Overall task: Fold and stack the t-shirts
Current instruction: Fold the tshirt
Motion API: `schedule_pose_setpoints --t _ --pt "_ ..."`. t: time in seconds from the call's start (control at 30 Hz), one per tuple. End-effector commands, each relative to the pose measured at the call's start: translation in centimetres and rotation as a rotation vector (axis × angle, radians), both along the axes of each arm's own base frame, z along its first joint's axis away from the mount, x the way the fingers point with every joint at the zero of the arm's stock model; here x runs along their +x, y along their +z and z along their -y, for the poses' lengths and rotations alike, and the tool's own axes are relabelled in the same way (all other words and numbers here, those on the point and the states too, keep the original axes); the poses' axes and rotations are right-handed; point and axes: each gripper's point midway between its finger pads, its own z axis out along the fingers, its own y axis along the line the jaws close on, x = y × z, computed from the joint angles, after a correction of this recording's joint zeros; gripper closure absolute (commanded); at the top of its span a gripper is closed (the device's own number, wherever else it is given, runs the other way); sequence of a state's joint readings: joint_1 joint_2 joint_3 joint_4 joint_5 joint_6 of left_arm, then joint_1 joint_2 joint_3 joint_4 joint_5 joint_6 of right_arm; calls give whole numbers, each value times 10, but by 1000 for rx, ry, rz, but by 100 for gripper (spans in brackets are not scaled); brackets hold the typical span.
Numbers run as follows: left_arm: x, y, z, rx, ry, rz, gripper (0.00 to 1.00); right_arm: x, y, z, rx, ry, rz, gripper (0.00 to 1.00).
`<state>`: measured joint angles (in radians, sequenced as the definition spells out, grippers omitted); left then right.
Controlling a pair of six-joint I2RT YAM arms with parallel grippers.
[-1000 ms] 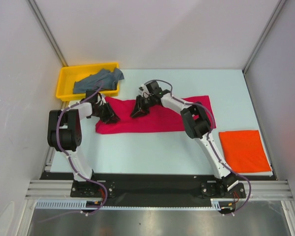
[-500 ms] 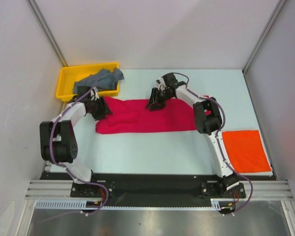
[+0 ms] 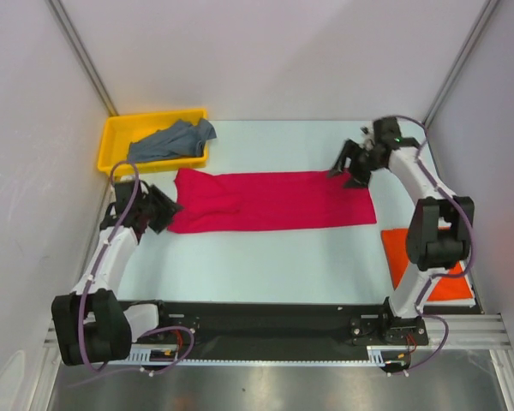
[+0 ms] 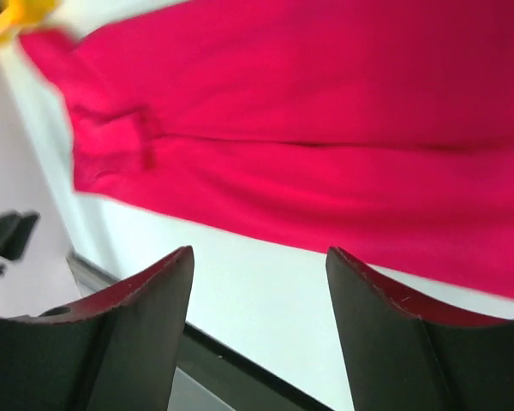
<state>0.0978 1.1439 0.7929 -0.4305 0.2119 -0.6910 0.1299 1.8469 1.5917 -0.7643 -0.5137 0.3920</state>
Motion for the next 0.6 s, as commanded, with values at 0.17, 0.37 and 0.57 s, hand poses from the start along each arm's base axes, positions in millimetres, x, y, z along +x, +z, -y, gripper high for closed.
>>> schedule_pose_setpoints --t 0.17,0.37,0.57 --pt "-11 -39 -22 -104 291 -71 34 -51 -46 119 -87 -383 -154 30" --pt "-16 -64 -31 -110 377 -124 32 -91 -77 131 -47 -539 -243 35" --pt "-12 -82 -29 -134 373 -135 35 -82 -96 136 -16 -608 -216 39"
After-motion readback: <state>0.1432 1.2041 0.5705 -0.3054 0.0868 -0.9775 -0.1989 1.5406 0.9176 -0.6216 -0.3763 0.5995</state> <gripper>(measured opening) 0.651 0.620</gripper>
